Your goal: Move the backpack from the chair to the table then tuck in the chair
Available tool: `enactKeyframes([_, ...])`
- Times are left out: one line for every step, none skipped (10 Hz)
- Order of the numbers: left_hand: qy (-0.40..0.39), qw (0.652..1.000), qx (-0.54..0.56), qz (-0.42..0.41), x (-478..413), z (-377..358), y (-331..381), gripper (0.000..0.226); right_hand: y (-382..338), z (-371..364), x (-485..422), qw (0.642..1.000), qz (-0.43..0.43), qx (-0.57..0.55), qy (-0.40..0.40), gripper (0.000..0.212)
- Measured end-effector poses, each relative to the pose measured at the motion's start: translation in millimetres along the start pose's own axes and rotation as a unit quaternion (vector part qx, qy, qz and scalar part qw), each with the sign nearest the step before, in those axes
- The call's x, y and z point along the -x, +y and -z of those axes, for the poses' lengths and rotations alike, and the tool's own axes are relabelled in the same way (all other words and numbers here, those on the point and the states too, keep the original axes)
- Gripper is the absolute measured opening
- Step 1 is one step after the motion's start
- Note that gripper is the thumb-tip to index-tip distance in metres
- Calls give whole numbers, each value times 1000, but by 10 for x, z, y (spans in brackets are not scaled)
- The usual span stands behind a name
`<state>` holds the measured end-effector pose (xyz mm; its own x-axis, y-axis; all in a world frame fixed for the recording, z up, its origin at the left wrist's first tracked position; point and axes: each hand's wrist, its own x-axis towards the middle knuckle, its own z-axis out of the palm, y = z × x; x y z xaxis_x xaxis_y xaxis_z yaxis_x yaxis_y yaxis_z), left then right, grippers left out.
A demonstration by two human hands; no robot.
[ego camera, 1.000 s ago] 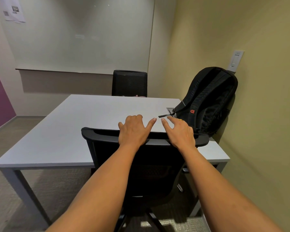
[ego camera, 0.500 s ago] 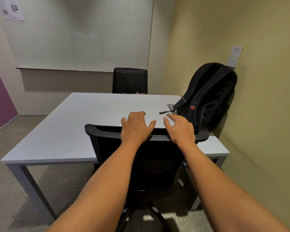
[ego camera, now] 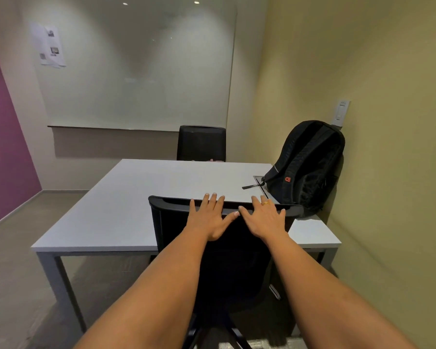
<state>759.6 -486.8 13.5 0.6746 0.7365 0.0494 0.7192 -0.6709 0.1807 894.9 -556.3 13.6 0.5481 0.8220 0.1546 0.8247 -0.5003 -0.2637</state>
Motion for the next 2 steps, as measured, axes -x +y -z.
enactKeyframes([56,998,-27,-13,107,127,-11,74,-73,135,109,999,29,9,26,64])
enactKeyframes([151,986,-66,-19,175,364,44,73,-181,327,189,996,41,12,73,63])
